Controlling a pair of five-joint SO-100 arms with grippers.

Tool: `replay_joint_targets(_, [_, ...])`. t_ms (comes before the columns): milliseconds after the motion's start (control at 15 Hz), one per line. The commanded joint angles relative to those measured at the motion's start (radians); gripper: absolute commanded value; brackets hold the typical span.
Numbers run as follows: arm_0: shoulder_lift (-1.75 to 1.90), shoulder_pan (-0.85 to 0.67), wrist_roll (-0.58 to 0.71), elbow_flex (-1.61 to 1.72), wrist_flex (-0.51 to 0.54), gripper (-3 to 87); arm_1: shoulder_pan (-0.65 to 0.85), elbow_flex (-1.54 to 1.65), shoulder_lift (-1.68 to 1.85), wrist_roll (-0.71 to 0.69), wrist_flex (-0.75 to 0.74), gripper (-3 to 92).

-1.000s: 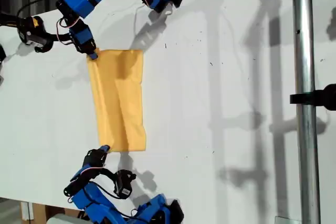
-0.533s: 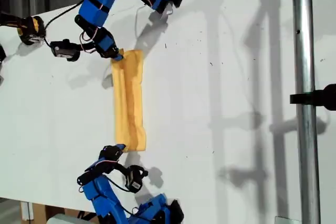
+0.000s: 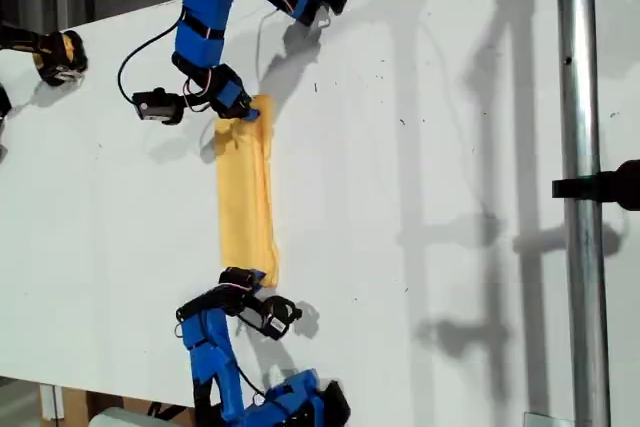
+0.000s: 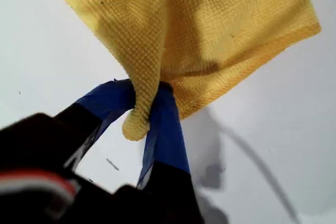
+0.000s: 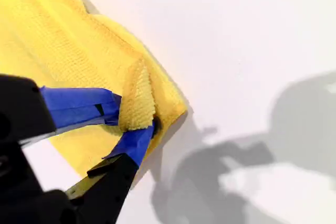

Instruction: Grasp corners of a towel and fold twice.

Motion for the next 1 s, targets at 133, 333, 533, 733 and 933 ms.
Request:
replay_joint_targets(133, [-0.038,-0.034,-0.008,-0.043,0.017,-0.8,0.058,-0.037,-0.138,0.008,-0.020,-0.1])
replay_joint_targets(333, [-0.006,-0.049,-0.054,-0.087,0.138,23.0,0.060,-0.115,-0.126,0.017,0.133,30.8])
replay_joint_targets(533, [0.250,-0.017,-0.086,-0.086,0.245,32.7,0.028,-0.215,0.048,0.037,0.364,32.5])
replay_joint_targets(733, [0.551,0.028,-0.152,-0.041,0.336,31.2,0.014,-0.298,0.272,0.097,0.584,28.1])
replay_joint_targets(933, [0.913,0.084,-0.202,0.186,0.295,28.3,0.038,-0.196,0.511,0.215,0.673,21.2])
